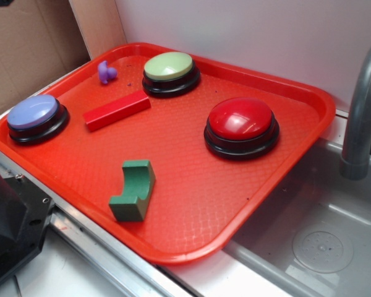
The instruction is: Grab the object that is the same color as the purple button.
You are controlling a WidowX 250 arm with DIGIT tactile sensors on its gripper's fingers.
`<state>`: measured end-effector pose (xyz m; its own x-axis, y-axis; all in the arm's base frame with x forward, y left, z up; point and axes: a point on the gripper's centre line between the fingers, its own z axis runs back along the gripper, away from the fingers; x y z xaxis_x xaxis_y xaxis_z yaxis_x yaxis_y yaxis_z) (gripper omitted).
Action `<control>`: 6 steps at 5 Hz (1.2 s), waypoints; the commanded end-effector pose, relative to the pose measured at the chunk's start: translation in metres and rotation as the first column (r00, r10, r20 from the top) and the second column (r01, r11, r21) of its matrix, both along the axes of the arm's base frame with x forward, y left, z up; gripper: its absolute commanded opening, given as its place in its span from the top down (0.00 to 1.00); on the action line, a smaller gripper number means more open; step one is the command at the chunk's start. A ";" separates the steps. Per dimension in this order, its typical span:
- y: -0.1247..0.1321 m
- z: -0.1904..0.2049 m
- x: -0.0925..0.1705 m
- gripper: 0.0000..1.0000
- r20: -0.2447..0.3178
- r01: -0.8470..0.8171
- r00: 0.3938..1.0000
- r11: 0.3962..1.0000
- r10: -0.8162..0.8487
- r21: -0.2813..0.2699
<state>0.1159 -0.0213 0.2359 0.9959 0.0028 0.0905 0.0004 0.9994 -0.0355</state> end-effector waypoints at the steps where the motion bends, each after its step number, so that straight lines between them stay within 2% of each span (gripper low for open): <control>1: 0.000 0.000 0.000 0.00 0.000 0.000 1.000 1.000 0.000 0.000; 3: 0.044 -0.016 0.044 0.00 0.039 -0.231 0.972 0.973 0.232 -0.019; 4: 0.067 -0.030 0.070 0.00 0.110 -0.372 0.922 0.928 0.372 -0.026; 5: 0.100 -0.049 0.091 0.00 0.200 -0.551 0.815 0.834 0.544 -0.024; 6: 0.129 -0.063 0.106 0.00 0.254 -0.684 0.693 0.727 0.675 -0.065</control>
<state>0.2292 0.0956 0.1606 0.6896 0.6563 0.3060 -0.6652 0.7412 -0.0906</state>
